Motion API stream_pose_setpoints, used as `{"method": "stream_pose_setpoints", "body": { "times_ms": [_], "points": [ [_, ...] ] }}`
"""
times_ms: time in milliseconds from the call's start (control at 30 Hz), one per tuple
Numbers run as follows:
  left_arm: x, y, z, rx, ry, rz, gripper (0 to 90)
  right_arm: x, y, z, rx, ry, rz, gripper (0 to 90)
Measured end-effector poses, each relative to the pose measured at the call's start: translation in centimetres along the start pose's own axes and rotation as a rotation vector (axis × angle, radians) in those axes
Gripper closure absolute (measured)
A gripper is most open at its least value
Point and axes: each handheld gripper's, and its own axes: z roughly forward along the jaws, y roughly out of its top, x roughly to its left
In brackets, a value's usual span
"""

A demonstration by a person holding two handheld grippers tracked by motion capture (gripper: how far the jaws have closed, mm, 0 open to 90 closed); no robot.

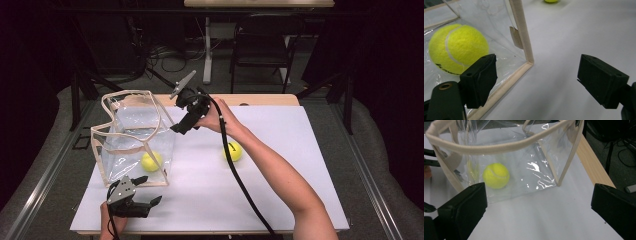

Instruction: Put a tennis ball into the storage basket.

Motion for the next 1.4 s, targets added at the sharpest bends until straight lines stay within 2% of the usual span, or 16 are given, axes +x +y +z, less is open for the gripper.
{"method": "stream_pose_setpoints", "body": {
  "times_ms": [267, 700, 1033, 1400],
  "points": [
    [0.1, 0.0, 0.0, 0.0, -0.001, 0.003, 15.9, 0.6, -1.7, 0.6, 0.026, 0.0, -0.01, 0.0],
    [0.1, 0.0, 0.1, -0.001, -0.004, 0.0, 15.9, 1.5, -4.7, 0.9, 0.05, -0.001, 0.0, 0.1],
    [0.1, -0.1, 0.1, -0.001, -0.003, -0.001, 15.9, 1.8, -7.3, 1.2, 0.07, 0.006, 0.018, 0.2],
    [-0.1, 0.1, 0.2, 0.004, -0.006, 0.009, 15.9, 2.0, -9.2, 1.4, 0.084, 0.008, 0.031, 0.1]
  ]
}}
